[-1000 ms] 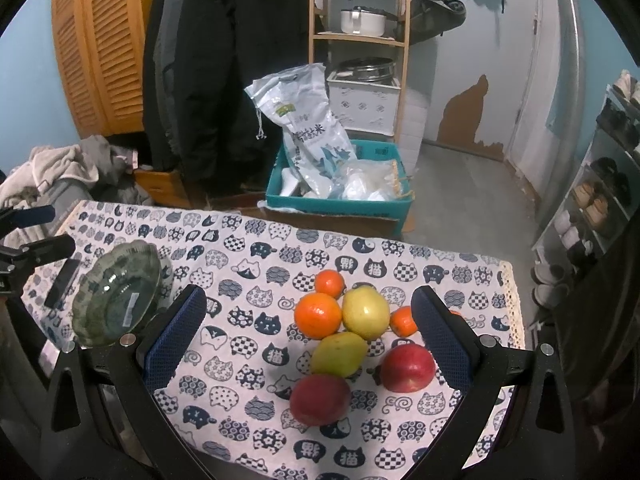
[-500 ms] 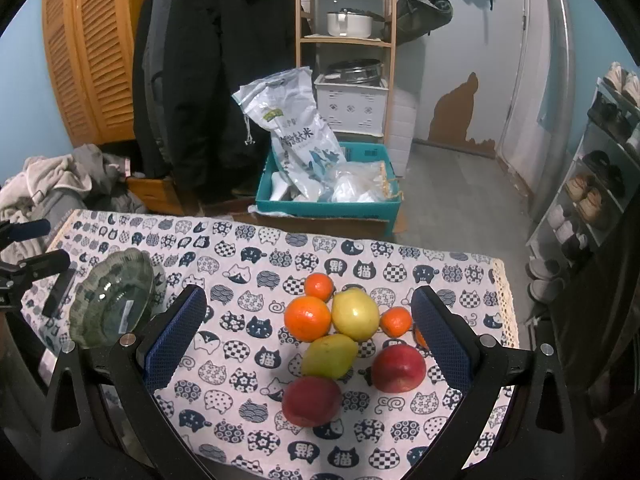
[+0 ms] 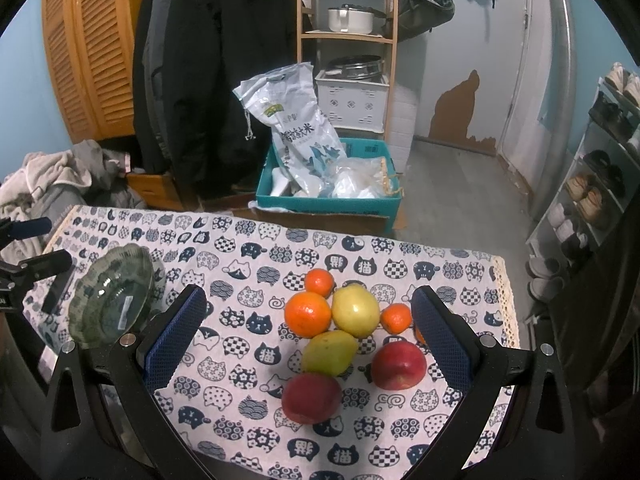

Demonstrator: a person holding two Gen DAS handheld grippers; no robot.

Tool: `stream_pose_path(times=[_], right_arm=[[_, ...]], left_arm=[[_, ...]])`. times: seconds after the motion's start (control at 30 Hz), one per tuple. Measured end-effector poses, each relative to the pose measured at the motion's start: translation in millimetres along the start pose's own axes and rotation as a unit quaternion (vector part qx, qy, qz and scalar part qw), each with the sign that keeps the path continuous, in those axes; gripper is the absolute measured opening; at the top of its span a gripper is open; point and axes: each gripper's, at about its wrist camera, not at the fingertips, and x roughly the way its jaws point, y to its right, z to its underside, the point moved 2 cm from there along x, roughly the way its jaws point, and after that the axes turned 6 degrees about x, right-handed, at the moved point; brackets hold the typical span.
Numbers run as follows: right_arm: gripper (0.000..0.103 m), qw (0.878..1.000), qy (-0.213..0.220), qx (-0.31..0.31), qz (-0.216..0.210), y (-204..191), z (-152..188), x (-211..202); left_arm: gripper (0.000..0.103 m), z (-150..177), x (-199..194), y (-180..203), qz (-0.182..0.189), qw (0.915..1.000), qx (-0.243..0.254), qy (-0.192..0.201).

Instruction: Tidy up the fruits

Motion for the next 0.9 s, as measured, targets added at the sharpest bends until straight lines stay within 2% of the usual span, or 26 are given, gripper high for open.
stream_pose_path(times=[0.9], right_arm=[[0.1,1.0,-0.001,0.001,0.0,0.8,0.0,-0.3]], left_arm=[[0.095,6.3,6.8,5.4,0.007,1.0,0.003,-0.006]])
